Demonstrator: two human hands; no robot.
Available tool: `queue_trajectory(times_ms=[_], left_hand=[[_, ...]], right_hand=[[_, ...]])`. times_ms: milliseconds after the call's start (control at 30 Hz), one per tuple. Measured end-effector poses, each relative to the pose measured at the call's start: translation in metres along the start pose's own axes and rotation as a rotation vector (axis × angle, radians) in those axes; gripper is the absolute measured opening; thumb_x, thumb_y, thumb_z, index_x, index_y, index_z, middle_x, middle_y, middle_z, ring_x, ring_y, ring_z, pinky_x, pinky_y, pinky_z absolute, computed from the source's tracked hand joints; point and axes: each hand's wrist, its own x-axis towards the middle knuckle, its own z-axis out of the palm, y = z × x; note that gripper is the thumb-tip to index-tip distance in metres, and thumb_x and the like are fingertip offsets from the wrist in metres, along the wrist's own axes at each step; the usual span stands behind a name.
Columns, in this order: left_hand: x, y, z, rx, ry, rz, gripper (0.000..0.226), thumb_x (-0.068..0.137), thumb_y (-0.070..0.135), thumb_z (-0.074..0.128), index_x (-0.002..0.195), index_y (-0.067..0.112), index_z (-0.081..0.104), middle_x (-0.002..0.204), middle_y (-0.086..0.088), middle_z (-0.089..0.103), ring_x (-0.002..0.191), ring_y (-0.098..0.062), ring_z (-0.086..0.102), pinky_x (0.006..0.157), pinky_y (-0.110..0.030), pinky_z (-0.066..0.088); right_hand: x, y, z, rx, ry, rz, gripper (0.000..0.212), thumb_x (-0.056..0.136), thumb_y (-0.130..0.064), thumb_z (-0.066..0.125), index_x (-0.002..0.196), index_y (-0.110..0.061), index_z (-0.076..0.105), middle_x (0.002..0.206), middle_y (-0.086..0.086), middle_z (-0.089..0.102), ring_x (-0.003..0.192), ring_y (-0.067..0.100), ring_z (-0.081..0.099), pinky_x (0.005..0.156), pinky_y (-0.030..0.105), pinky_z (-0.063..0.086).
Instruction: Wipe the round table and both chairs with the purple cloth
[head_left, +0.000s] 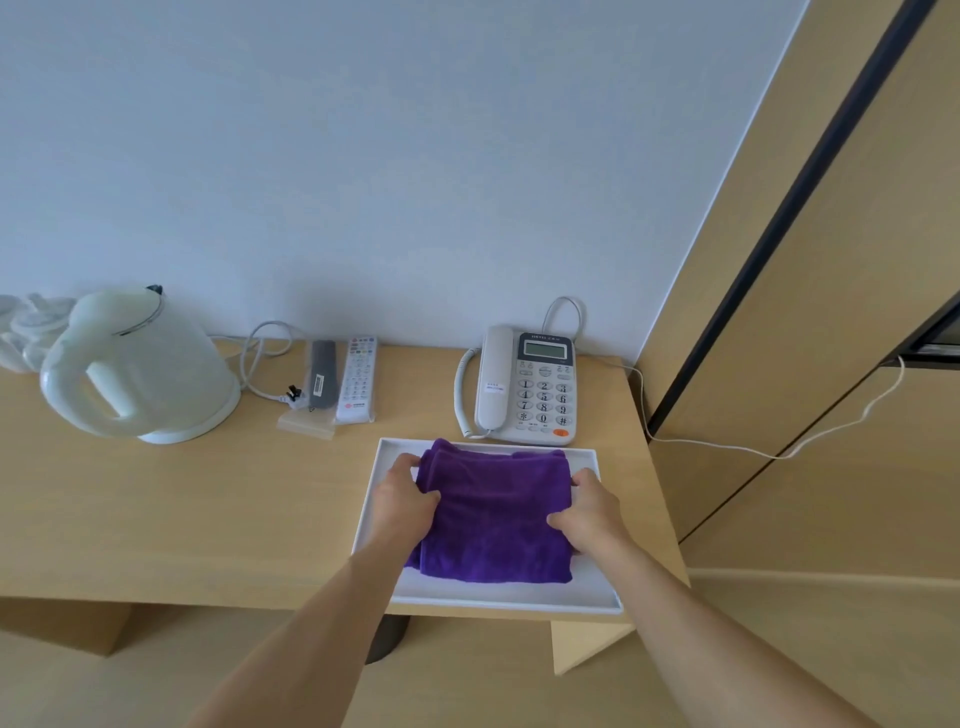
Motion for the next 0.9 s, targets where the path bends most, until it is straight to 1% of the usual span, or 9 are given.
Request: queue_trajectory(times_ms=[67, 133, 167, 233, 300, 367, 533, 733, 900], left_hand=[[-0.002, 0.002, 0.000, 0.253, 0.083, 0.184, 0.055, 0.084, 0.015, 0.070, 0.134, 0.025, 0.050, 0.113, -0.001, 0.062, 0.098, -0.018, 0.062, 0.075, -0.027, 0.053], [-0.002, 0.003, -0.003, 0.526, 0.139, 0.533, 0.065, 0.079, 0.036, 0.077, 0.137, 0.028, 0.049, 0.135, 0.000, 0.051, 0.122, -0.022, 0.051, 0.100, -0.036, 0.045], [-0.001, 0.002, -0.006, 0.614, 0.058, 0.677, 0.072, 0.078, 0.053, 0.073, 0.141, 0.031, 0.048, 0.146, 0.003, 0.044, 0.134, -0.022, 0.043, 0.112, -0.038, 0.036], [0.006, -0.005, -0.012, 0.819, -0.208, 0.777, 0.098, 0.071, 0.083, 0.053, 0.154, 0.035, 0.031, 0.164, 0.008, 0.019, 0.152, -0.020, 0.016, 0.124, -0.040, 0.009], [0.016, -0.019, -0.014, 1.001, -0.345, 0.724, 0.113, 0.066, 0.093, 0.041, 0.158, 0.040, 0.005, 0.167, 0.009, -0.004, 0.155, -0.017, -0.004, 0.123, -0.044, -0.004], [0.023, -0.030, -0.013, 1.058, -0.357, 0.707, 0.114, 0.067, 0.096, 0.037, 0.156, 0.044, -0.012, 0.166, 0.008, -0.014, 0.154, -0.017, -0.010, 0.122, -0.047, -0.006], [0.027, -0.032, -0.013, 1.086, -0.341, 0.726, 0.112, 0.068, 0.098, 0.029, 0.153, 0.044, -0.019, 0.166, 0.006, -0.015, 0.154, -0.019, -0.011, 0.122, -0.049, -0.006], [0.018, -0.022, -0.013, 1.052, -0.343, 0.689, 0.100, 0.079, 0.088, 0.035, 0.157, 0.041, -0.007, 0.167, 0.007, -0.010, 0.155, -0.018, -0.007, 0.124, -0.046, 0.001], [0.002, 0.005, -0.011, 0.684, -0.221, 0.458, 0.062, 0.096, 0.050, 0.054, 0.152, 0.031, 0.036, 0.159, 0.005, 0.034, 0.145, -0.017, 0.033, 0.119, -0.035, 0.027]], right_hand=[[-0.004, 0.001, 0.004, -0.285, 0.102, -0.156, 0.053, 0.082, -0.021, 0.074, 0.125, -0.025, 0.043, 0.117, 0.003, 0.055, 0.098, 0.024, 0.060, 0.069, 0.031, 0.048], [-0.007, 0.008, 0.005, -0.495, 0.208, -0.407, 0.070, 0.084, -0.037, 0.072, 0.143, -0.031, 0.034, 0.136, 0.001, 0.044, 0.116, 0.020, 0.052, 0.081, 0.028, 0.049], [-0.006, 0.013, 0.005, -0.556, 0.207, -0.546, 0.076, 0.084, -0.047, 0.069, 0.148, -0.031, 0.031, 0.146, 0.001, 0.038, 0.128, 0.020, 0.045, 0.095, 0.030, 0.047], [-0.002, 0.024, 0.004, -0.669, 0.047, -0.682, 0.091, 0.082, -0.067, 0.058, 0.155, -0.030, 0.019, 0.161, 0.001, 0.020, 0.147, 0.020, 0.023, 0.116, 0.035, 0.030], [0.005, 0.033, 0.004, -0.773, -0.117, -0.667, 0.106, 0.077, -0.078, 0.051, 0.158, -0.029, 0.004, 0.166, -0.003, -0.001, 0.153, 0.015, 0.001, 0.123, 0.037, 0.012], [0.013, 0.036, 0.004, -0.831, -0.152, -0.659, 0.111, 0.075, -0.081, 0.050, 0.157, -0.028, -0.005, 0.165, -0.004, -0.012, 0.152, 0.013, -0.009, 0.124, 0.038, 0.005], [0.020, 0.032, 0.003, -0.876, -0.120, -0.673, 0.111, 0.077, -0.081, 0.048, 0.156, -0.029, -0.009, 0.165, -0.004, -0.014, 0.152, 0.014, -0.011, 0.124, 0.040, 0.007], [0.013, 0.023, 0.003, -0.845, -0.129, -0.630, 0.107, 0.078, -0.074, 0.057, 0.157, -0.030, -0.001, 0.166, -0.006, -0.008, 0.152, 0.014, -0.004, 0.124, 0.040, 0.012], [0.003, -0.010, -0.004, -0.741, -0.173, -0.475, 0.088, 0.087, -0.051, 0.064, 0.156, -0.022, 0.020, 0.165, -0.001, 0.010, 0.150, 0.020, 0.016, 0.118, 0.040, 0.029]])
